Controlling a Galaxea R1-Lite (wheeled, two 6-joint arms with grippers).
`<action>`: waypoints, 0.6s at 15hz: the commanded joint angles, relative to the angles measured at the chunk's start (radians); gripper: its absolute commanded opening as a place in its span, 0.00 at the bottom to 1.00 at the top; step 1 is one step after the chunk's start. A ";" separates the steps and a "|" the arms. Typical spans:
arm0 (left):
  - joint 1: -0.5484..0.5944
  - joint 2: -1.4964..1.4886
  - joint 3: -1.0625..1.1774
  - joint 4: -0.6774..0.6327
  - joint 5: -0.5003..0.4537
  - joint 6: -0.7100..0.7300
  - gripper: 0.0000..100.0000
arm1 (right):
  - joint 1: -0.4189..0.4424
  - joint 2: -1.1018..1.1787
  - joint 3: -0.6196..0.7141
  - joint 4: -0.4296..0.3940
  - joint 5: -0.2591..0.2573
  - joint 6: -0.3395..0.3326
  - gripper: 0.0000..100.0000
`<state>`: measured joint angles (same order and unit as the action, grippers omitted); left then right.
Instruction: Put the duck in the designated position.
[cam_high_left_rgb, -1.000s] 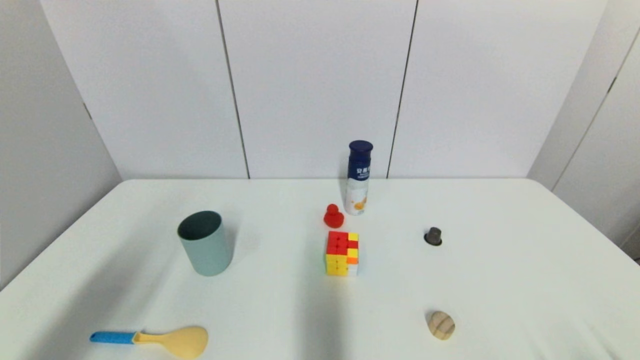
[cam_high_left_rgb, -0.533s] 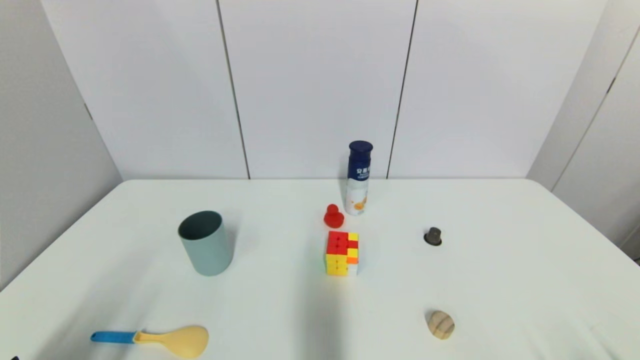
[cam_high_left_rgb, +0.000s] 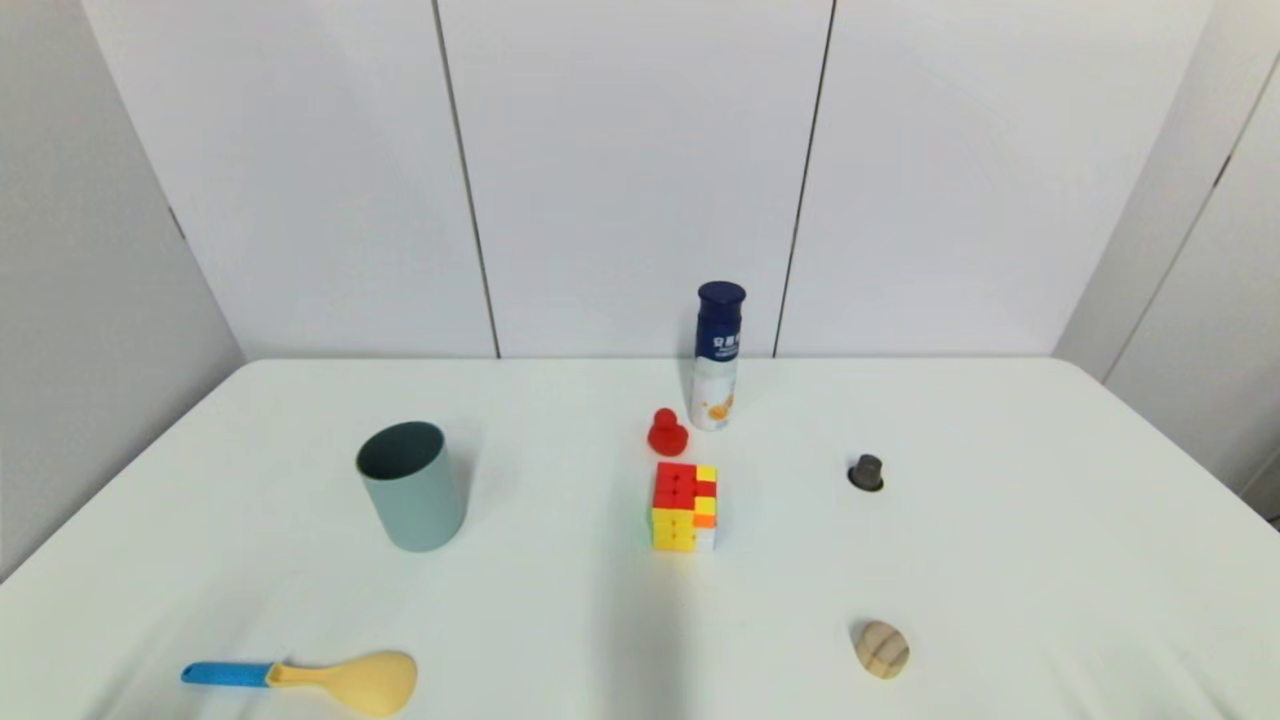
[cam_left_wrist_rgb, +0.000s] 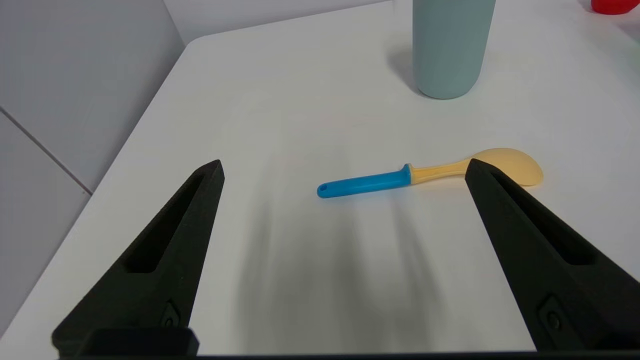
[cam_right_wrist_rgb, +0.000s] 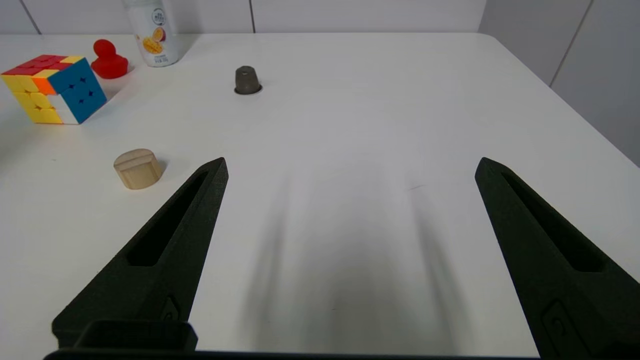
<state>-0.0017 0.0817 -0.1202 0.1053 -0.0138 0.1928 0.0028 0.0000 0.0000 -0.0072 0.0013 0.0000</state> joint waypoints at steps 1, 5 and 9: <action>0.000 -0.051 0.106 -0.128 -0.008 -0.007 1.00 | 0.000 0.002 0.000 0.000 0.000 0.000 1.00; 0.000 -0.082 0.120 -0.093 -0.018 -0.026 1.00 | 0.000 0.002 0.000 0.000 -0.001 0.000 1.00; 0.002 -0.082 0.120 -0.092 -0.014 -0.090 1.00 | 0.000 0.002 0.000 0.000 0.000 0.000 1.00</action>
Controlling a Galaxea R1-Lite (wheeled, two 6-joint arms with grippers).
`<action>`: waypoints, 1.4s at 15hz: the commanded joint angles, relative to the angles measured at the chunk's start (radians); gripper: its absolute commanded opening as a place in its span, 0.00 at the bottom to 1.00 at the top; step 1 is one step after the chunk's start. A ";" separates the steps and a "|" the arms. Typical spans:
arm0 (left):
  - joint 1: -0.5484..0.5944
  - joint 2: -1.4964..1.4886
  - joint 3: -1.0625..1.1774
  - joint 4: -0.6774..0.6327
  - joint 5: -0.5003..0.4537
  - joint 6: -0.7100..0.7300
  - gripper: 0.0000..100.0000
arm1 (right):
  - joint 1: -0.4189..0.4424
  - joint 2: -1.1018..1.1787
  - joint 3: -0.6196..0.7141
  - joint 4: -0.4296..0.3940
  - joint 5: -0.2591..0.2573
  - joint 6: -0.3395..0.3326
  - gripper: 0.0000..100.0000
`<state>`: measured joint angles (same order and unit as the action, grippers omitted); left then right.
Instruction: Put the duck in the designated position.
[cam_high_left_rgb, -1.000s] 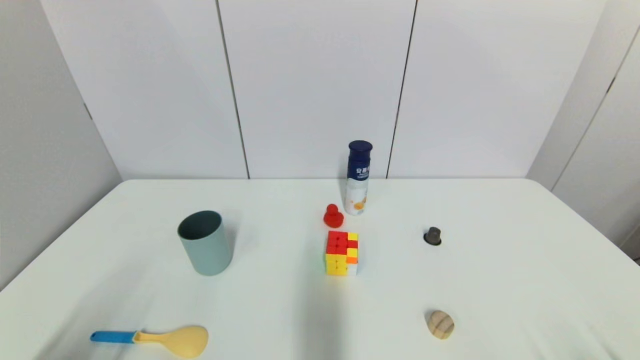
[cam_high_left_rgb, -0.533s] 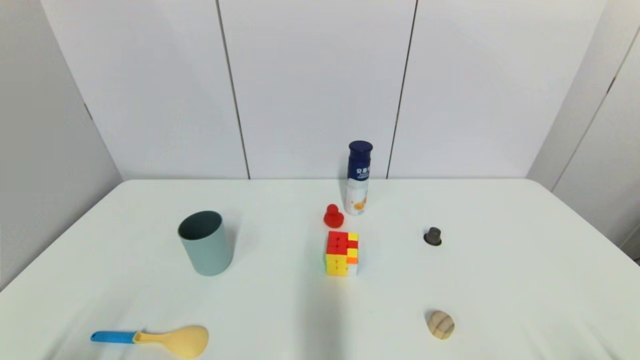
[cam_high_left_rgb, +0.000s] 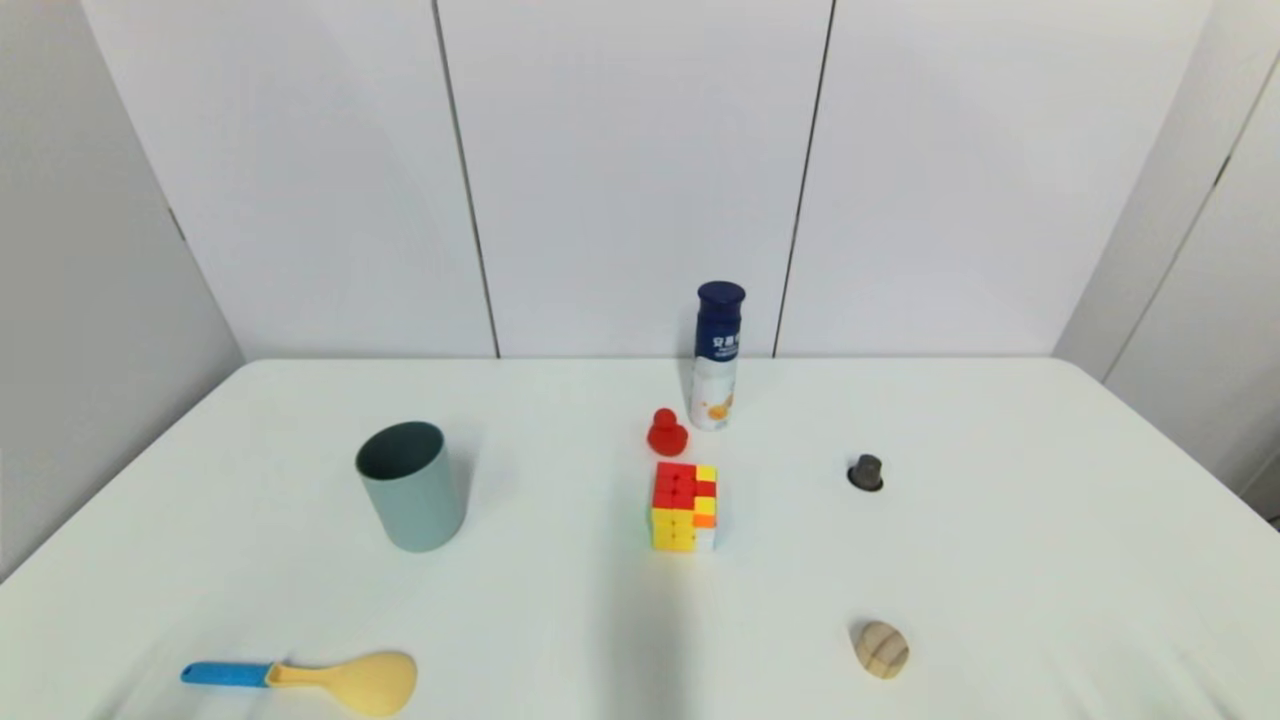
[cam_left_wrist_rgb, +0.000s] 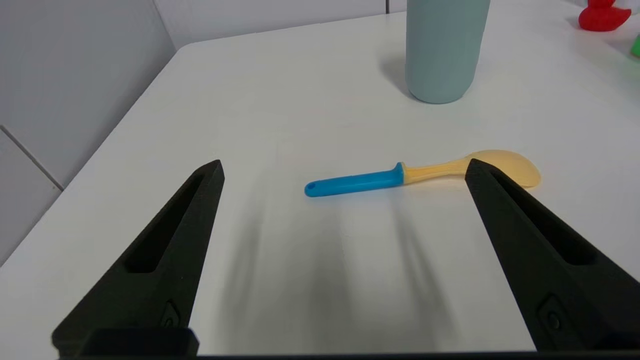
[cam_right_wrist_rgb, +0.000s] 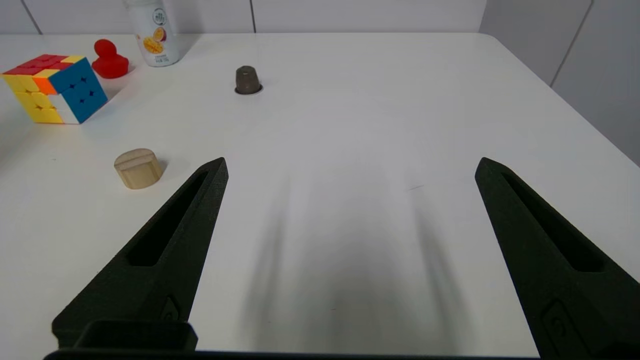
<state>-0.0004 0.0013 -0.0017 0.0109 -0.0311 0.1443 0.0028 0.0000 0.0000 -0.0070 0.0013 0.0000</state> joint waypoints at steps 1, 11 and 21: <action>0.000 -0.001 0.002 0.003 0.003 -0.043 1.00 | 0.000 0.002 0.000 -0.001 0.000 0.000 1.00; -0.001 -0.001 0.002 0.001 0.005 -0.045 1.00 | 0.000 0.002 0.000 -0.001 0.000 0.000 1.00; 0.000 -0.001 0.002 0.003 0.005 -0.045 1.00 | 0.000 0.002 0.000 -0.001 0.000 0.000 1.00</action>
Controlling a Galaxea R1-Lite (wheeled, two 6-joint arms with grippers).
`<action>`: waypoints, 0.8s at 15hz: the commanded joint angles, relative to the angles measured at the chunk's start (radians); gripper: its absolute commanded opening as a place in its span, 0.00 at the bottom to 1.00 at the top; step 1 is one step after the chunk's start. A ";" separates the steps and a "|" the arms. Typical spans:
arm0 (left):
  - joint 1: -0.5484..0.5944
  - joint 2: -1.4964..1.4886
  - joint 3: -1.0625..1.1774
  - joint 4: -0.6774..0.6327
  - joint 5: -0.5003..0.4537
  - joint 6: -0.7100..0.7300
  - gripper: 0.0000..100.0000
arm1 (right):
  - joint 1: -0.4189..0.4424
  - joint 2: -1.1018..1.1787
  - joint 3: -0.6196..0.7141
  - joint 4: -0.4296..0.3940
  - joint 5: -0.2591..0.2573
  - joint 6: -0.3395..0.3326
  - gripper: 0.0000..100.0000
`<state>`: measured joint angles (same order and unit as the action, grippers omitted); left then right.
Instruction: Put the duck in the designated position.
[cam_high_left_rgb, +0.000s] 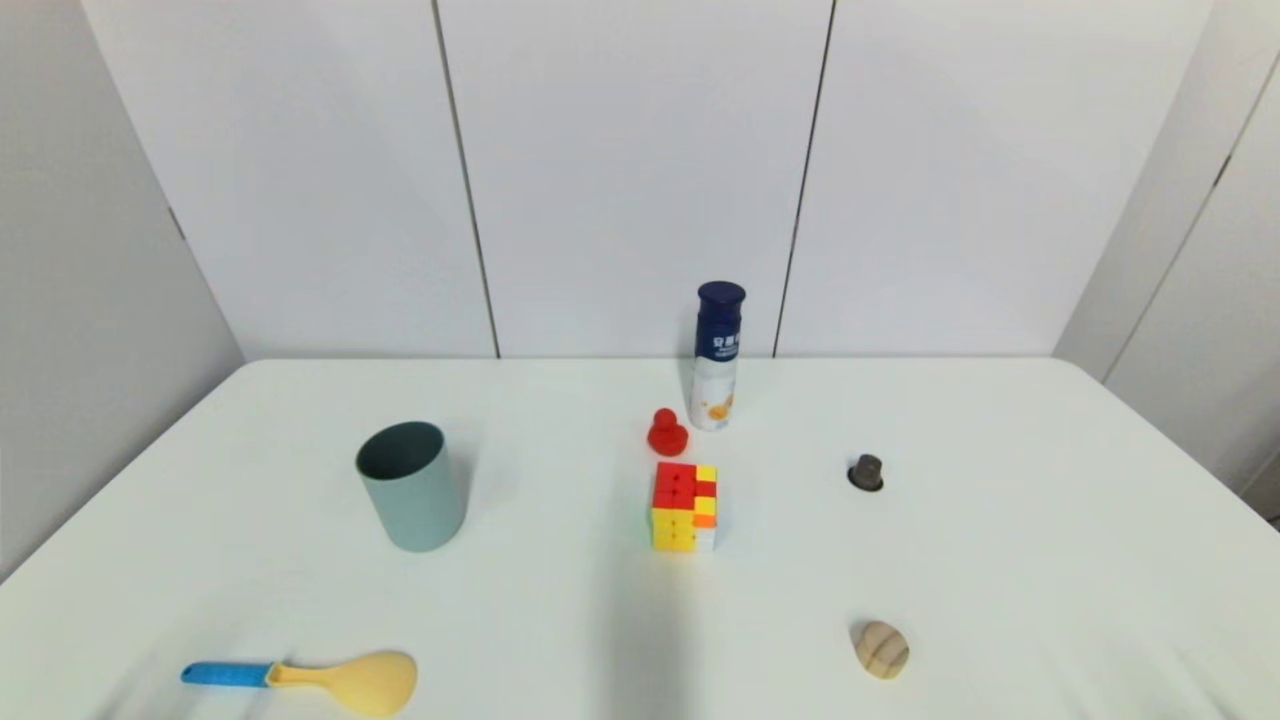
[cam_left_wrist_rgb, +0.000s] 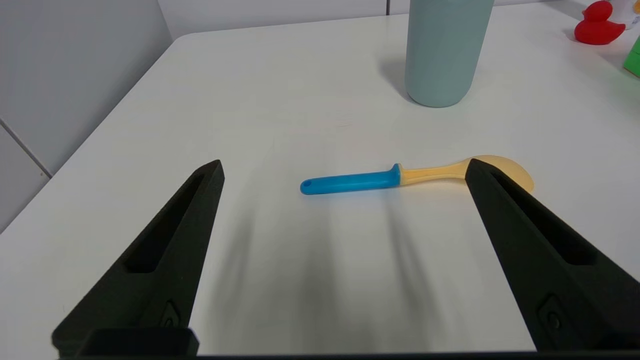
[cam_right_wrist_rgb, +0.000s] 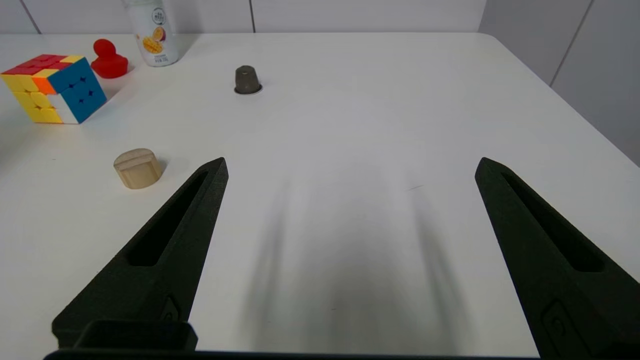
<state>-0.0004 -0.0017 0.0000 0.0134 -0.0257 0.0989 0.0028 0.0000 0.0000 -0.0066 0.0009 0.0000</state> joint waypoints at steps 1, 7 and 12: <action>0.000 0.002 0.000 0.000 0.000 0.001 1.00 | 0.000 0.002 -0.002 0.000 0.001 0.000 1.00; -0.001 0.002 0.000 0.000 0.000 0.001 1.00 | 0.000 0.002 0.000 0.000 -0.001 0.000 1.00; -0.001 0.002 0.000 0.000 0.000 0.001 1.00 | 0.000 0.002 0.000 -0.001 -0.001 0.000 1.00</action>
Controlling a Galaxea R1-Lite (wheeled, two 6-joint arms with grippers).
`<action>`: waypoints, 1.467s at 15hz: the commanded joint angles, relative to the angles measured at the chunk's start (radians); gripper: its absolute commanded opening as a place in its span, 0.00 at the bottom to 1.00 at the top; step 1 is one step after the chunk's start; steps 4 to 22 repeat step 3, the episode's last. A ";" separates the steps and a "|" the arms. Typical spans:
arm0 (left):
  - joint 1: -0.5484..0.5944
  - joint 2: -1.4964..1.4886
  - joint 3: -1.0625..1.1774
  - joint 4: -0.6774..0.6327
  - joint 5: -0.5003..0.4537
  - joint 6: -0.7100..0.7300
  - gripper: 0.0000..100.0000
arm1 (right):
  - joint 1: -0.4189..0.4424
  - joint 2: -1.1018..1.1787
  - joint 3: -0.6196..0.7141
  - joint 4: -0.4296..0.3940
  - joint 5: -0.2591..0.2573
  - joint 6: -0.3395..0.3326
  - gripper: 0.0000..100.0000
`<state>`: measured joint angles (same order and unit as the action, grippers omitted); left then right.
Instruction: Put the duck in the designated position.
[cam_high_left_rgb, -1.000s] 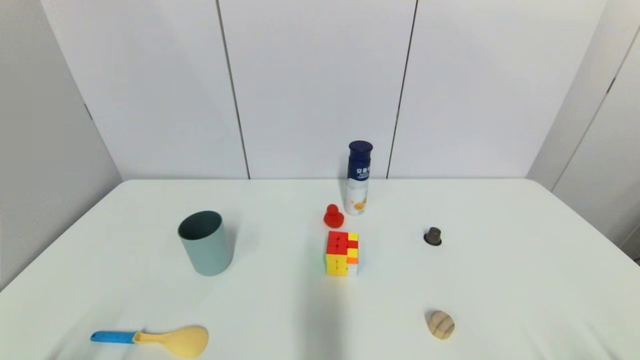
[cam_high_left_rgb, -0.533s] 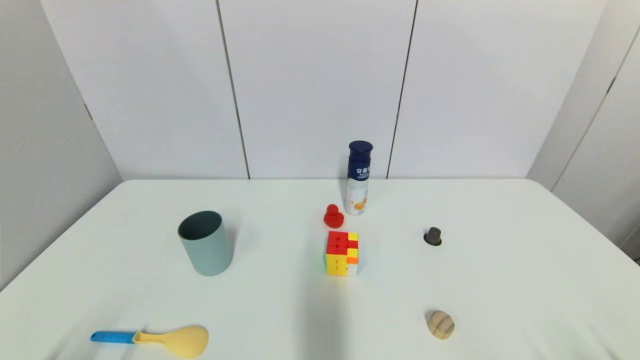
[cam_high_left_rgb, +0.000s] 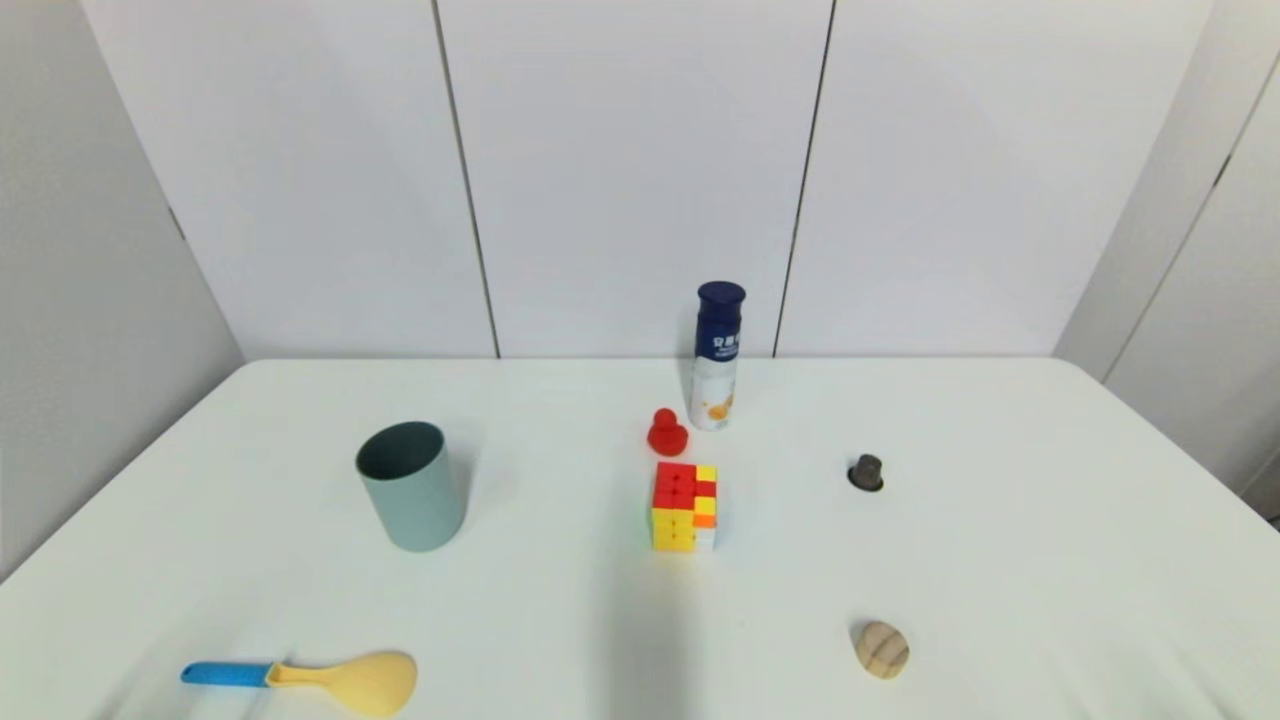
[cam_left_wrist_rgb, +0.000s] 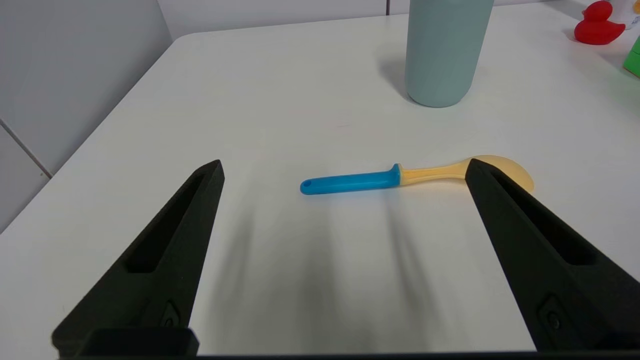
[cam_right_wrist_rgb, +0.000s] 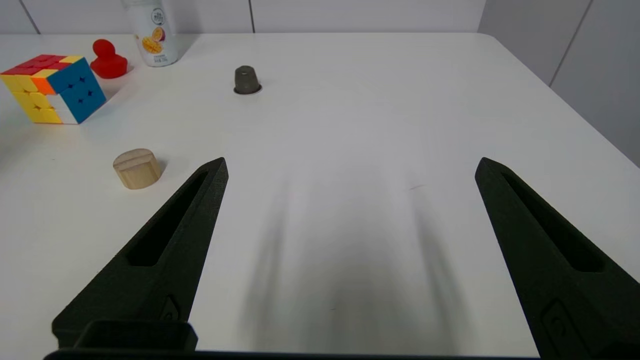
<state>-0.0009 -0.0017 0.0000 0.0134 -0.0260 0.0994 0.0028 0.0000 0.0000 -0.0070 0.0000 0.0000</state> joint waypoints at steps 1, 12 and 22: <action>0.001 0.002 0.000 0.000 0.000 0.000 1.00 | 0.000 0.002 0.000 -0.001 0.002 -0.002 1.00; -0.001 0.002 0.000 -0.001 0.000 0.000 1.00 | 0.000 0.002 0.000 -0.001 0.002 -0.003 1.00; -0.001 0.002 0.000 -0.001 0.000 0.000 1.00 | 0.000 0.002 0.000 -0.001 0.002 -0.003 1.00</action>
